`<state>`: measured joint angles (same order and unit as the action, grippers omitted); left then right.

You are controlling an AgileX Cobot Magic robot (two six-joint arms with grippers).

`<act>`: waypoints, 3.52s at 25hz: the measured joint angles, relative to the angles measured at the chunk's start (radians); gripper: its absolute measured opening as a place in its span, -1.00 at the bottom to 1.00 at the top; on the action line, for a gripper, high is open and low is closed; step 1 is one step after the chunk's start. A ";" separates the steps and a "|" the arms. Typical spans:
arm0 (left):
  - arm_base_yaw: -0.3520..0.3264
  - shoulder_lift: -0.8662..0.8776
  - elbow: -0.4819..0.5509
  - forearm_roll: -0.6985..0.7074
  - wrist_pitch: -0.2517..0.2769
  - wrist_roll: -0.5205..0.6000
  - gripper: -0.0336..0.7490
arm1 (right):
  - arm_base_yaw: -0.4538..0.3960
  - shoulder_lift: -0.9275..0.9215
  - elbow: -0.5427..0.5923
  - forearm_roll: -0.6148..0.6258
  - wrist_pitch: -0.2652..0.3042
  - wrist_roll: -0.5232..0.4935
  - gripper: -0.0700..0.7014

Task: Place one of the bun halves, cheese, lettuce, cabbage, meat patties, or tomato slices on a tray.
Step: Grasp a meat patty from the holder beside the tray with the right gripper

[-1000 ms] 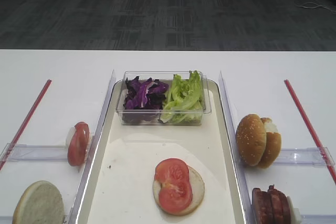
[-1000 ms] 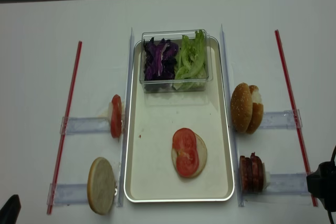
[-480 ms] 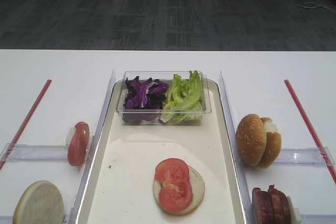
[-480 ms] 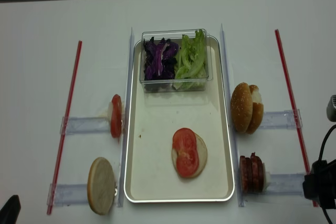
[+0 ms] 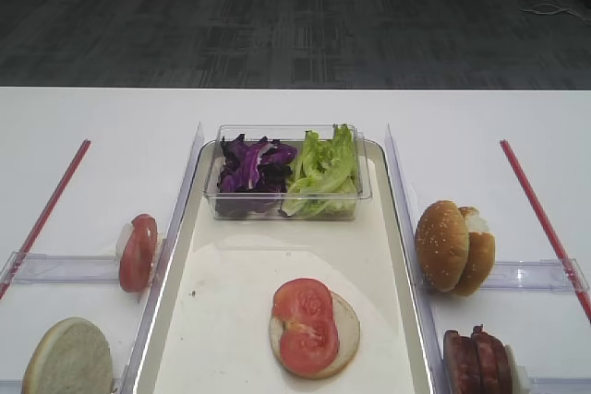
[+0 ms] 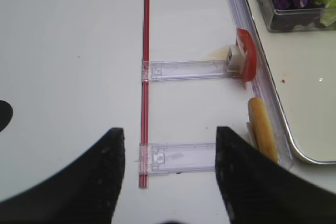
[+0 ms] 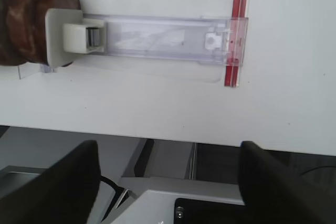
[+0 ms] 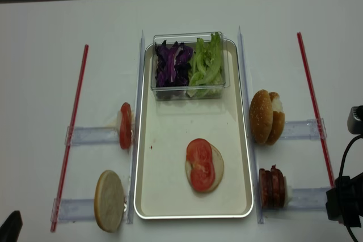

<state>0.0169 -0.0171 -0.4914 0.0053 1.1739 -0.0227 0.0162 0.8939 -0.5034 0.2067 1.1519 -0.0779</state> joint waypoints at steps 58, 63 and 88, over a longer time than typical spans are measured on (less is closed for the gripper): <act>0.000 0.000 0.000 0.000 0.000 -0.002 0.11 | 0.474 0.323 -0.105 0.104 -0.210 0.231 0.33; 0.000 0.000 0.000 0.000 0.000 -0.002 0.11 | 0.548 0.375 -0.133 0.093 -0.232 0.280 0.33; 0.000 0.000 0.000 0.000 0.000 -0.016 0.11 | 0.685 0.600 -0.291 -0.118 -0.303 0.588 -0.11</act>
<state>0.0169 -0.0171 -0.4914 0.0053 1.1739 -0.0382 0.7013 1.4941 -0.7945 0.0887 0.8493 0.5098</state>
